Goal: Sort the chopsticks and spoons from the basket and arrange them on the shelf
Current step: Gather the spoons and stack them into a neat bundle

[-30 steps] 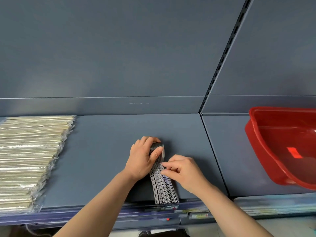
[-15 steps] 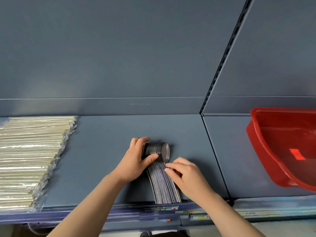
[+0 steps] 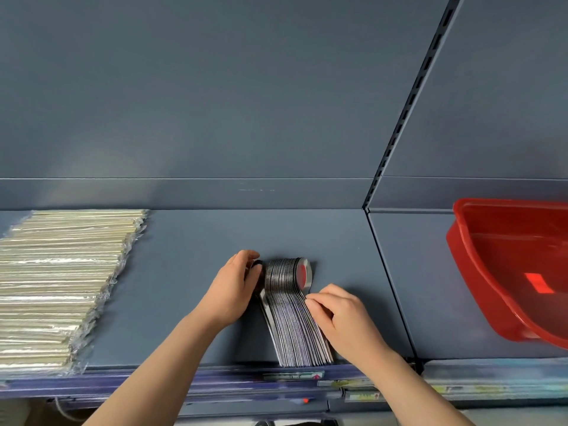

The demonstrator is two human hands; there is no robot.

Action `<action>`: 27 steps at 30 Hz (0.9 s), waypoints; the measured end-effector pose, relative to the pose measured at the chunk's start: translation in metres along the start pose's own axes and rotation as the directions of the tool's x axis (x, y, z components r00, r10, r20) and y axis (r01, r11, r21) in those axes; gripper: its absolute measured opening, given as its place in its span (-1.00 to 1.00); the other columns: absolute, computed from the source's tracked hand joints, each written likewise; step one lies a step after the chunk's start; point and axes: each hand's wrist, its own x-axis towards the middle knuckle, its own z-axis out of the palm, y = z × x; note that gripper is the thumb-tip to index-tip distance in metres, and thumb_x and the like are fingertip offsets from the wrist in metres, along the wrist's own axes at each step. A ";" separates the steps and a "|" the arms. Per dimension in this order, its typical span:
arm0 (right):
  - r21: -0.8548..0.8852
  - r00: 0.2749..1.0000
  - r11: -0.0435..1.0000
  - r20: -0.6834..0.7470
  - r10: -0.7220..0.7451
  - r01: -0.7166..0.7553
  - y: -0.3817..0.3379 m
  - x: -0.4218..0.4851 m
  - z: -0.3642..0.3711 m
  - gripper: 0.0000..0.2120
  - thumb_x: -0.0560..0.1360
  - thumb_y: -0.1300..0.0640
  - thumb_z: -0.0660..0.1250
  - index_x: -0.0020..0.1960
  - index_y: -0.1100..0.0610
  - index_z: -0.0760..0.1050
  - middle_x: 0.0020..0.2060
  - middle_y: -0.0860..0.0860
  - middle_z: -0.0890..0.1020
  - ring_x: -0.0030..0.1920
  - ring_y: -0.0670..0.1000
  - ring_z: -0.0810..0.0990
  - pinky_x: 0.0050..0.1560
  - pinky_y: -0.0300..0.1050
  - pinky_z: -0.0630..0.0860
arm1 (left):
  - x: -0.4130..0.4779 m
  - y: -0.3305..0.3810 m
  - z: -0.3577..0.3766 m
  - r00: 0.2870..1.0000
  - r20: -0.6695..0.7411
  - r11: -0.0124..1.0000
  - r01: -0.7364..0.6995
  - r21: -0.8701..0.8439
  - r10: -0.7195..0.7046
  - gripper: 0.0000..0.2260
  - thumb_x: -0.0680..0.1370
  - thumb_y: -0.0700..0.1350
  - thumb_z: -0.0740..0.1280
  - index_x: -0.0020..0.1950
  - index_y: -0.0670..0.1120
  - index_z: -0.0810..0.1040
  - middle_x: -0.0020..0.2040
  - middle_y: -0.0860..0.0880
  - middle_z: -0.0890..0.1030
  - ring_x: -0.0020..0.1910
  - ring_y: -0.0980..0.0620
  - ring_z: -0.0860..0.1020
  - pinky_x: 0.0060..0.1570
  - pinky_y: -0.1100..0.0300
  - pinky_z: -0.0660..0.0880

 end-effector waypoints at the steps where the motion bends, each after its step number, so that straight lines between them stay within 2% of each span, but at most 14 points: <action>1: 0.001 1.000 1.000 -0.002 0.001 -0.001 0.001 0.000 0.001 -0.76 0.60 0.06 0.25 0.10 0.13 0.65 -0.12 -0.06 0.59 -0.17 -0.09 0.58 -0.08 -0.16 0.54 | 0.001 0.000 -0.001 1.000 -0.020 1.000 0.008 0.019 -0.008 -0.77 0.61 -0.14 0.26 0.25 -0.14 0.47 0.12 -0.05 0.57 0.06 -0.03 0.53 0.03 0.26 0.37; 4: 0.001 1.000 1.000 0.008 0.010 -0.010 0.002 0.001 0.001 -0.75 0.61 0.08 0.23 0.01 0.17 0.65 -0.17 -0.03 0.57 -0.20 -0.07 0.57 -0.13 -0.09 0.54 | 0.003 0.001 -0.003 0.996 -0.075 0.998 0.046 0.041 -0.043 -0.87 0.54 -0.21 0.33 0.08 -0.09 0.56 -0.10 0.04 0.61 -0.15 0.02 0.57 -0.21 0.37 0.38; 7: 0.026 1.000 0.999 0.007 0.019 -0.019 0.005 0.002 0.000 -0.76 0.60 0.08 0.24 0.04 0.13 0.66 -0.17 -0.05 0.59 -0.18 -0.10 0.58 -0.13 -0.22 0.53 | 0.004 0.000 -0.018 0.992 -0.095 0.996 0.084 0.003 -0.083 -0.86 0.49 -0.26 0.34 -0.03 -0.05 0.60 -0.22 0.09 0.61 -0.28 0.17 0.56 -0.32 0.49 0.38; 11: 0.191 0.993 0.977 -0.046 0.111 -0.100 0.004 0.008 -0.004 -0.84 0.56 0.14 0.32 -0.01 0.04 0.68 -0.25 -0.11 0.63 -0.23 -0.15 0.58 -0.21 -0.41 0.45 | 0.010 0.012 -0.045 0.987 -0.125 0.973 0.074 -0.217 -0.103 -0.80 0.48 -0.33 0.36 -0.12 -0.02 0.60 -0.27 0.04 0.62 -0.44 0.21 0.52 -0.36 0.41 0.45; 14: 0.482 0.970 0.847 0.024 0.242 -0.223 -0.006 0.027 -0.017 -0.89 0.49 0.02 0.38 -0.15 -0.05 0.68 -0.40 -0.08 0.63 -0.40 -0.18 0.50 -0.34 -0.37 0.41 | 0.018 0.041 -0.043 0.997 -0.069 0.929 0.004 -0.370 -0.032 -0.81 0.50 -0.38 0.35 -0.10 -0.09 0.58 -0.27 0.03 0.59 -0.42 0.24 0.50 -0.33 0.39 0.47; 16: 0.652 0.954 0.702 0.126 0.273 -0.287 -0.015 0.043 -0.028 -0.84 0.40 -0.07 0.44 -0.14 0.01 0.67 -0.35 0.08 0.65 -0.41 -0.09 0.48 -0.42 -0.30 0.38 | 0.024 0.060 -0.033 0.999 -0.036 0.917 -0.028 -0.397 0.015 -0.84 0.49 -0.39 0.35 -0.08 -0.14 0.59 -0.27 0.02 0.59 -0.40 0.22 0.51 -0.31 0.38 0.49; 17: 0.698 0.948 0.648 0.156 0.278 -0.305 -0.018 0.050 -0.032 -0.82 0.38 -0.04 0.47 -0.15 0.07 0.66 -0.34 0.17 0.63 -0.42 -0.06 0.46 -0.45 -0.27 0.36 | 0.026 0.068 -0.028 0.999 -0.024 0.912 -0.042 -0.409 0.035 -0.85 0.49 -0.38 0.35 -0.07 -0.16 0.59 -0.25 0.01 0.59 -0.38 0.19 0.52 -0.29 0.34 0.52; 18: 0.721 0.944 0.619 0.166 0.284 -0.313 -0.021 0.056 -0.035 -0.86 0.39 0.04 0.48 -0.17 0.11 0.65 -0.38 0.19 0.60 -0.45 -0.04 0.44 -0.48 -0.26 0.33 | 0.029 0.075 -0.024 0.998 -0.014 0.904 -0.054 -0.424 0.054 -0.87 0.49 -0.37 0.36 -0.06 -0.17 0.59 -0.24 -0.01 0.59 -0.36 0.15 0.53 -0.27 0.29 0.54; 21: 0.708 0.923 0.605 0.193 0.332 -0.366 -0.018 0.067 -0.041 -0.94 0.46 0.24 0.44 -0.17 0.22 0.60 -0.49 0.08 0.56 -0.52 -0.07 0.41 -0.52 -0.27 0.34 | 0.034 0.085 -0.014 0.996 0.024 0.873 -0.067 -0.484 0.090 -0.92 0.50 -0.30 0.40 -0.05 -0.14 0.60 -0.21 -0.04 0.60 -0.31 0.08 0.57 -0.20 0.18 0.61; 24: 0.673 0.882 0.584 0.243 0.404 -0.453 -0.006 0.068 -0.047 -0.93 0.47 0.27 0.43 -0.12 0.29 0.59 -0.41 0.09 0.59 -0.47 -0.08 0.49 -0.47 -0.27 0.40 | 0.036 0.079 -0.011 0.998 0.038 0.846 -0.021 -0.533 0.049 -0.87 0.49 -0.17 0.45 0.03 -0.12 0.60 -0.21 -0.07 0.58 -0.29 0.05 0.55 -0.19 0.14 0.60; 27: 0.615 0.827 0.572 0.271 0.493 -0.542 0.005 0.063 -0.045 -0.92 0.45 0.27 0.45 -0.10 0.24 0.57 -0.34 0.09 0.63 -0.46 -0.11 0.52 -0.46 -0.28 0.44 | 0.035 0.053 -0.013 0.998 -0.019 0.904 0.046 -0.425 -0.060 -0.85 0.50 -0.07 0.44 0.04 -0.05 0.61 -0.26 0.01 0.54 -0.33 0.11 0.49 -0.22 0.18 0.50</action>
